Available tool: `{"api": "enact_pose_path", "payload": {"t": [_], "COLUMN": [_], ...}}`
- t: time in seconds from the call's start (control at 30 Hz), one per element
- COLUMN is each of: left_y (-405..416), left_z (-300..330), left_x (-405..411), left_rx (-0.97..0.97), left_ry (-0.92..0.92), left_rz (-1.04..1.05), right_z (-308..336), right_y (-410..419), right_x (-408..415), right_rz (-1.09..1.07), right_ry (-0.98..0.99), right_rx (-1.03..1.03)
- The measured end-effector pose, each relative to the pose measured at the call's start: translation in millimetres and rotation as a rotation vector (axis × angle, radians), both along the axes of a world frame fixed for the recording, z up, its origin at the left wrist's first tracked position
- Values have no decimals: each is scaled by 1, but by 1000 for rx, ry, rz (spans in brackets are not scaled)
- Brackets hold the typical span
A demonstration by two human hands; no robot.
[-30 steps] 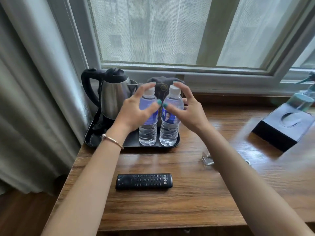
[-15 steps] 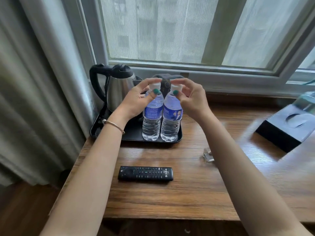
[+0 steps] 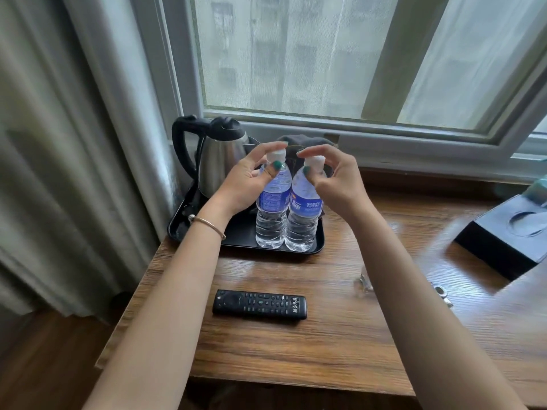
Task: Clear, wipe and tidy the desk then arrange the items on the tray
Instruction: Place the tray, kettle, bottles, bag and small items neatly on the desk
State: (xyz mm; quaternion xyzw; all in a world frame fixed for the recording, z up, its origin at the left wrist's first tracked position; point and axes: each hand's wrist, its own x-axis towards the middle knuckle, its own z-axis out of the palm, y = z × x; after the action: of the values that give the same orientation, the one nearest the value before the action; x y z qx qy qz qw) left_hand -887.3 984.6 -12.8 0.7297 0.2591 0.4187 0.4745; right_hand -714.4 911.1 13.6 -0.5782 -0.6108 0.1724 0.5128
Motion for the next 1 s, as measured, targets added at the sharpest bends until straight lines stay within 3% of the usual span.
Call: {"api": "enact_pose_path", "payload": {"t": [0.17,0.5,0.67,0.73,0.83,1.0], "left_y": [0,4,6,9,13,9], "left_z": [1,0,3,7,11,9], "left_x": [4,2,8,5,-2,0], "left_rx": [40,25,260,198,-44,85], "left_ry": [32,90,293,323,238,271], "left_rz": [27,8,281,177,6,214], "right_z": [-1,-6,-4,-4,-3,1], "right_y": [3,3,4,4,3,1], "right_x": [2,16,18,17,18,19], "right_rz": [-146,-87,-73,-70,-77,-76], "right_ry": [30,60,87,93,90,76], "right_rx": [78,-2,-22,-24,-20,-21]}}
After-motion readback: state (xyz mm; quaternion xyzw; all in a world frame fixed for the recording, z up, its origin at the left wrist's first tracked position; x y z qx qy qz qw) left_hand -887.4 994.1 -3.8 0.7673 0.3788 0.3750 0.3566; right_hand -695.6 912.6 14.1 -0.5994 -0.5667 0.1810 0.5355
